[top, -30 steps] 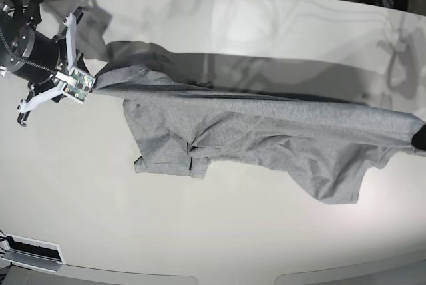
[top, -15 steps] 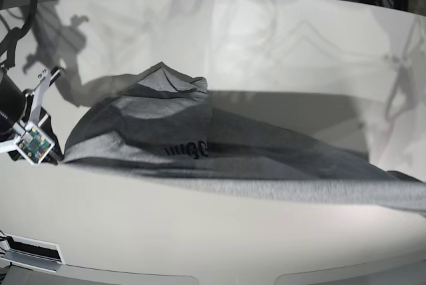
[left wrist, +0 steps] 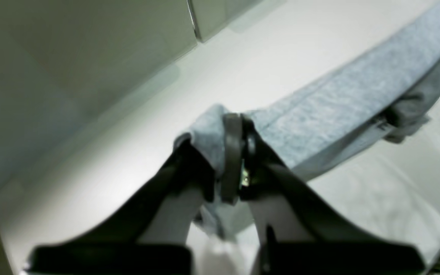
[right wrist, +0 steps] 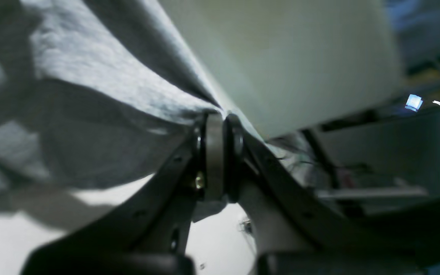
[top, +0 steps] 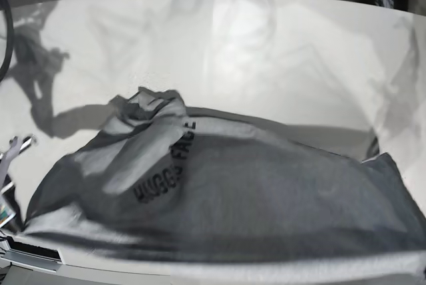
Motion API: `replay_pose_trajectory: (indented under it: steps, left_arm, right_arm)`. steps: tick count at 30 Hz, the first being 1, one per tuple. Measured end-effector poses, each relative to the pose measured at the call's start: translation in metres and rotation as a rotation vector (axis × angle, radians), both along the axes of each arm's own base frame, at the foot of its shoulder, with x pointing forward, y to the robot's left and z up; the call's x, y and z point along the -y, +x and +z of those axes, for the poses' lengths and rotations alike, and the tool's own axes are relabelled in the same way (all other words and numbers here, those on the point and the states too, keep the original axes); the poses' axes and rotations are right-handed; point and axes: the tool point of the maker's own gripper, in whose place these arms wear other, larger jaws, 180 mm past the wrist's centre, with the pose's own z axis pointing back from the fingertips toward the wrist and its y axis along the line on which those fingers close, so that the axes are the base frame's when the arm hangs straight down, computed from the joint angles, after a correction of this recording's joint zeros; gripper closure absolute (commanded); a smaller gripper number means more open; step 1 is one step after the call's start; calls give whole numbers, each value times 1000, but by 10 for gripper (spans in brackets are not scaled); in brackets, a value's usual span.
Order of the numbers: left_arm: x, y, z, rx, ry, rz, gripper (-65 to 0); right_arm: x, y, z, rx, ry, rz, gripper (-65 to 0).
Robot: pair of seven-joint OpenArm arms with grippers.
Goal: Layout the t-shirt on the table in an organized manner, then fold the t-shirt properly
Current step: 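Lift the shirt with both grippers and swing it flat onto the table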
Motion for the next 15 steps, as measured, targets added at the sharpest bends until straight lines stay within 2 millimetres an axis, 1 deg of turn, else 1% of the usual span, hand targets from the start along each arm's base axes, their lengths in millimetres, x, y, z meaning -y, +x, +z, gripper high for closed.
replay_pose_trajectory:
  steps: [2, 4, 8, 10, 12, 13, 14, 15]
  left_arm:
    - [3, 7, 18, 43, 38, -1, 0]
    - [6, 14, 33, 78, 81, 2, 0]
    - [11, 30, 61, 125, 128, 16, 0]
    - [9, 38, 74, 141, 161, 40, 0]
    - [12, 44, 92, 169, 153, 45, 0]
    - [12, 47, 94, 170, 154, 49, 0]
    - [15, 51, 92, 165, 144, 42, 0]
    - [17, 54, 84, 140, 140, 39, 0]
  right_arm:
    - [11, 7, 14, 37, -12, -28, 0]
    - [16, 14, 30, 73, -18, -29, 0]
    - [29, 28, 68, 156, -23, -43, 0]
    - [43, 32, 88, 202, -23, -82, 0]
    - [51, 36, 104, 224, -20, -90, 0]
    - [54, 38, 111, 233, -6, -88, 0]
    - [57, 40, 117, 235, 12, -86, 0]
    - [60, 41, 121, 232, 16, -86, 0]
